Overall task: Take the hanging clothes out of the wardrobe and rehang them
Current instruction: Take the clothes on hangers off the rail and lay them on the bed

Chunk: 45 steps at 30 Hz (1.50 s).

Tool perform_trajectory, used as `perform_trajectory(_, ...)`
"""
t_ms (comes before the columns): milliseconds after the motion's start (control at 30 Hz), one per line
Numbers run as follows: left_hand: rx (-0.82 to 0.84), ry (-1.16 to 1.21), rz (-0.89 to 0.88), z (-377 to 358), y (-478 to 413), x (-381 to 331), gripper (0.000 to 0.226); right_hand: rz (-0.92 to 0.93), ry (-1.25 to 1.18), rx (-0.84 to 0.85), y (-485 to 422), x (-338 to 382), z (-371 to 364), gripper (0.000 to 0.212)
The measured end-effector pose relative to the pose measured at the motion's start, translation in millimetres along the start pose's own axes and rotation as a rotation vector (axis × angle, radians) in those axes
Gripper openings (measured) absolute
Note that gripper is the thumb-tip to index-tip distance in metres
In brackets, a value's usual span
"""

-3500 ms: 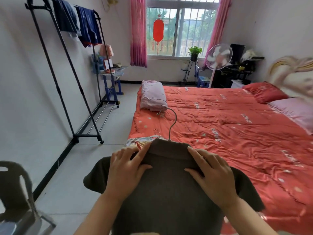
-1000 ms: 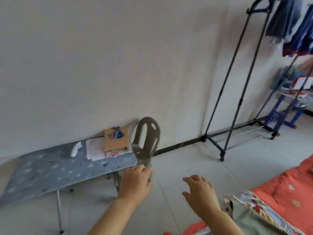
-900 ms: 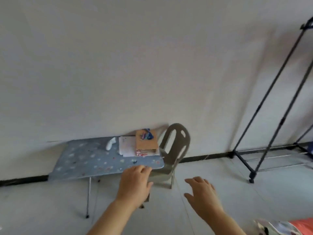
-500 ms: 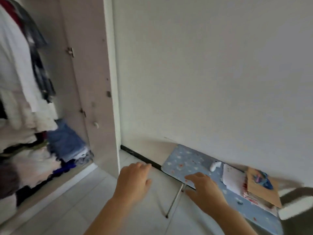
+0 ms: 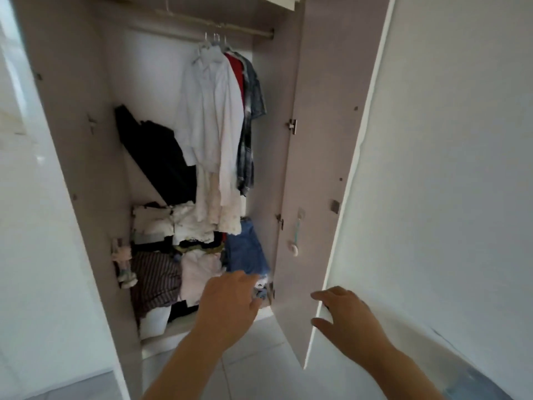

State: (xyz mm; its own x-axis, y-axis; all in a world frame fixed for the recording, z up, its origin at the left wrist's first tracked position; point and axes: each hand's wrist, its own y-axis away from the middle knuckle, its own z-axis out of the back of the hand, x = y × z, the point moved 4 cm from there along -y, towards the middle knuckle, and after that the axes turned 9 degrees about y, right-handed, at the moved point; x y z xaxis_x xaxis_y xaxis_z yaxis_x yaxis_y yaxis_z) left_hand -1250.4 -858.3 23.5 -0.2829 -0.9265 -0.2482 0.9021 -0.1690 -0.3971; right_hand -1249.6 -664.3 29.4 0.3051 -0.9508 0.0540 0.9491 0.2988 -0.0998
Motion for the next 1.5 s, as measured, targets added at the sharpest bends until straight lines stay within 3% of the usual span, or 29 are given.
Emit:
perform_trajectory(300, -0.136, -0.088, 0.161, 17, -96, 68, 0.046, 0.244, -0.032, -0.055, -163, 9, 18, 0.046)
perform_trajectory(567, -0.392, -0.018, 0.086, 19, -203, 160, 0.041, 0.337, 0.002, -0.149, -313, 37, 40, 0.044)
perform_trajectory(900, -0.523, 0.047, 0.058, 42, -365, 267, 0.034, 0.413, -0.074, -0.283, -507, 80, 71, 0.049)
perform_trajectory(1233, -0.644, -0.026, 0.105, 57, -510, 342, 0.032, 0.55, -0.139, -0.545, -683, 110, 102, 0.042)
perform_trajectory(1500, -0.818, -0.032, 0.115, 90, -616, 394, 0.034, 0.662, -0.198, -0.779, -806, 134, 169, 0.04)
